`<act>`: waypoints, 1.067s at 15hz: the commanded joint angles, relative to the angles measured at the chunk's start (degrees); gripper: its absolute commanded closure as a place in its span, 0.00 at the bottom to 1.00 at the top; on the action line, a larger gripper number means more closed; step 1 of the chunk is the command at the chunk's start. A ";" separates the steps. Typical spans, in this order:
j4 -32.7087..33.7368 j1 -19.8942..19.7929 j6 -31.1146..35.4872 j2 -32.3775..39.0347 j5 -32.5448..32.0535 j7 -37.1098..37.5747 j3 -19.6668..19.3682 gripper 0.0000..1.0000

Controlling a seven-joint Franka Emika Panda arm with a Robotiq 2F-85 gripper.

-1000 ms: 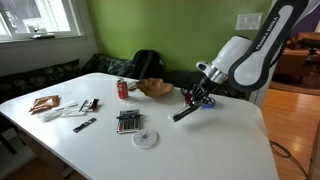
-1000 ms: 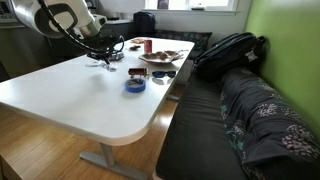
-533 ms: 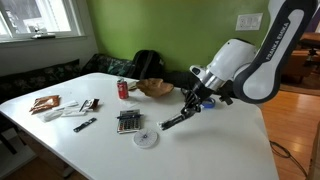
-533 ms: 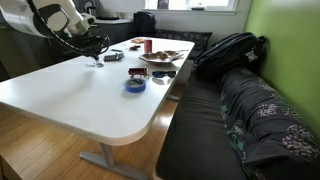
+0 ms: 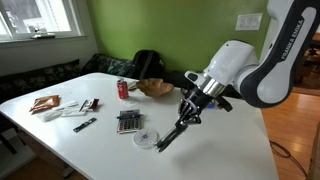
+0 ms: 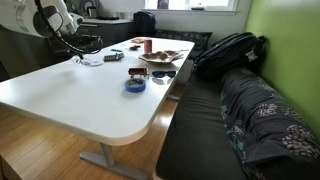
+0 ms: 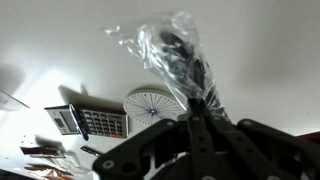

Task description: Put the clear plastic with the cable on the white object

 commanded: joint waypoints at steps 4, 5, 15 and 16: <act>3.43 7.61 5.23 0.94 -1.18 3.19 -5.64 1.00; 4.77 9.12 6.85 1.41 -1.25 3.62 -6.83 1.00; 19.84 25.26 7.47 9.71 0.63 10.59 -18.09 1.00; 20.49 25.84 7.44 10.31 0.82 11.10 -18.63 1.00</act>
